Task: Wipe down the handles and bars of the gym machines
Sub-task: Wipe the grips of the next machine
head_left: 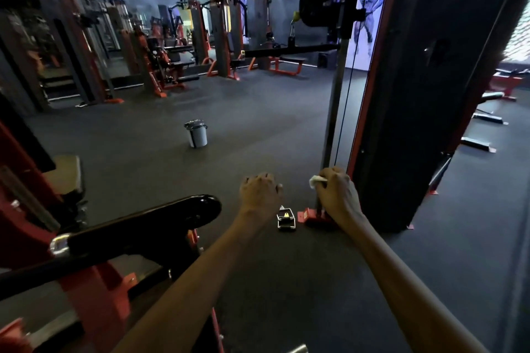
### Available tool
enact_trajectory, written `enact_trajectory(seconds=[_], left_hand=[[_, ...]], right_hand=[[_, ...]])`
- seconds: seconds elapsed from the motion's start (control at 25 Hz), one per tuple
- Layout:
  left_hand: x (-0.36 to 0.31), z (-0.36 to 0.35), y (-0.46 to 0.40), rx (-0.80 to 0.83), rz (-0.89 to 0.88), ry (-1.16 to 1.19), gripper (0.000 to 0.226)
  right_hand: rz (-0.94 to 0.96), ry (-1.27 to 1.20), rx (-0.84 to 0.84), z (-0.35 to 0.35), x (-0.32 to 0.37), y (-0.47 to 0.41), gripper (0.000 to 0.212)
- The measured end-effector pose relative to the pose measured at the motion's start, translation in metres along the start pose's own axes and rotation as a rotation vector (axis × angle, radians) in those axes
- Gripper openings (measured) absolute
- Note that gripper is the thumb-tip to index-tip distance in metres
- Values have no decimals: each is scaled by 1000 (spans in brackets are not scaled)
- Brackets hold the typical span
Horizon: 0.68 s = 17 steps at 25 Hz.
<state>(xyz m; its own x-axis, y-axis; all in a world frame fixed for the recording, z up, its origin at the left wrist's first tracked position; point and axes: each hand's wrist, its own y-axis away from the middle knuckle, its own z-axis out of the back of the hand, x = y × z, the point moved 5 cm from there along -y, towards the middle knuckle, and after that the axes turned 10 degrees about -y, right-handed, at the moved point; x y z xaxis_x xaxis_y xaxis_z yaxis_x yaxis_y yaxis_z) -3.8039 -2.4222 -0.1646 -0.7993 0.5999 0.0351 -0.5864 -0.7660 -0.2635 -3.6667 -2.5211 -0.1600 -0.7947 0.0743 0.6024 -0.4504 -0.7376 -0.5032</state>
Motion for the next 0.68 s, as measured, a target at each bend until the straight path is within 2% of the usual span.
enact_trajectory(seconds=[0.12,0.36,0.68], left_hand=[[-26,-20,-13,50,70,40,37],[-75,-22,-41,-9,190,105,42],[-96,-51,-121,-46,319,67,42]], right_hand=[[15,-22,38,12,-40,-13,13],[87,-14,108,30,-97,-54,14],[123,-144,199,-12,-149,-135,14]])
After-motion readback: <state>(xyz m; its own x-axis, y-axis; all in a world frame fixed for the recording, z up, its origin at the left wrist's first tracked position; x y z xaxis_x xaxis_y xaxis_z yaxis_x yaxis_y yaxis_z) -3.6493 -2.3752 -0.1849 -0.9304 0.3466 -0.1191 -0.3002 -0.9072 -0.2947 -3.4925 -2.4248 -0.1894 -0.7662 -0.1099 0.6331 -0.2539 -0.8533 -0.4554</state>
